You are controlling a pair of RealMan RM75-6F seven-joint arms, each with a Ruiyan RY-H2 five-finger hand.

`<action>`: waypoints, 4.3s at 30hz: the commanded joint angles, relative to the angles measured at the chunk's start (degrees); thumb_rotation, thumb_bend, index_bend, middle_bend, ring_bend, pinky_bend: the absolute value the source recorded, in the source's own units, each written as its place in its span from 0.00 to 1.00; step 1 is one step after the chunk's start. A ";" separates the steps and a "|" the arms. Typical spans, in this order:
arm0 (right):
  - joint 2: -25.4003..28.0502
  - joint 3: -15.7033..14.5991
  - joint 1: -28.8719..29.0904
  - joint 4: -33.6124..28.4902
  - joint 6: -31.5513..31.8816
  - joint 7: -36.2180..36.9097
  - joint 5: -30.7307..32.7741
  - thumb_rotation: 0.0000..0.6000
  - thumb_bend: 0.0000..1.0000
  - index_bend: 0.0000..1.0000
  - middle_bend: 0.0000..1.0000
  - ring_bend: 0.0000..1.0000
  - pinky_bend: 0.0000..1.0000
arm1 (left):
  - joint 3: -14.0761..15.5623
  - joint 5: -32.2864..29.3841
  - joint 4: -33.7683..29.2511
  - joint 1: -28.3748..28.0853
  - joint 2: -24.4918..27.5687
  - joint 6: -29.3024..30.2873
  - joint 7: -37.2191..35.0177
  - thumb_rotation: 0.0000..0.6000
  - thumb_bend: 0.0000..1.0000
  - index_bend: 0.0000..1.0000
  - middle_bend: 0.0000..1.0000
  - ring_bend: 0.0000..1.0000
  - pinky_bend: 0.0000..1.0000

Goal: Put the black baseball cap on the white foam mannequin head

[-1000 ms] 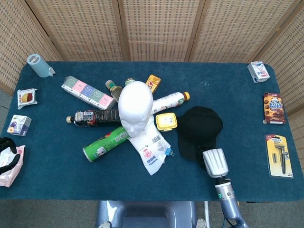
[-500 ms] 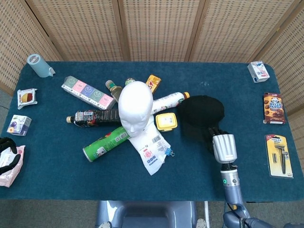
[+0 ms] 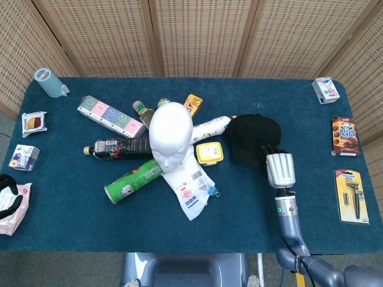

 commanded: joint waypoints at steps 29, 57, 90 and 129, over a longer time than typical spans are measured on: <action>2.26 -2.99 2.25 0.88 9.51 4.63 -5.01 1.00 0.41 0.72 0.66 0.77 0.89 | 0.30 -0.52 1.18 1.59 -0.30 1.00 -1.89 1.00 0.31 0.58 0.44 0.36 0.37; 17.91 1.77 7.48 -23.62 15.72 -8.34 -12.58 1.00 0.39 0.72 0.67 0.78 0.90 | 0.18 -0.42 1.58 0.62 -1.68 -0.65 -1.35 1.00 0.31 0.58 0.44 0.36 0.37; 13.03 7.67 23.93 -32.03 -0.87 -30.76 -6.77 1.00 0.39 0.73 0.67 0.79 0.90 | 0.50 -1.89 9.90 0.54 -4.68 -3.14 -7.99 1.00 0.31 0.58 0.44 0.36 0.37; 5.02 2.03 26.85 -37.91 -5.90 -44.30 0.86 1.00 0.38 0.73 0.68 0.79 0.90 | 1.31 -1.31 12.79 0.70 -5.78 -4.20 -10.83 1.00 0.31 0.57 0.44 0.36 0.37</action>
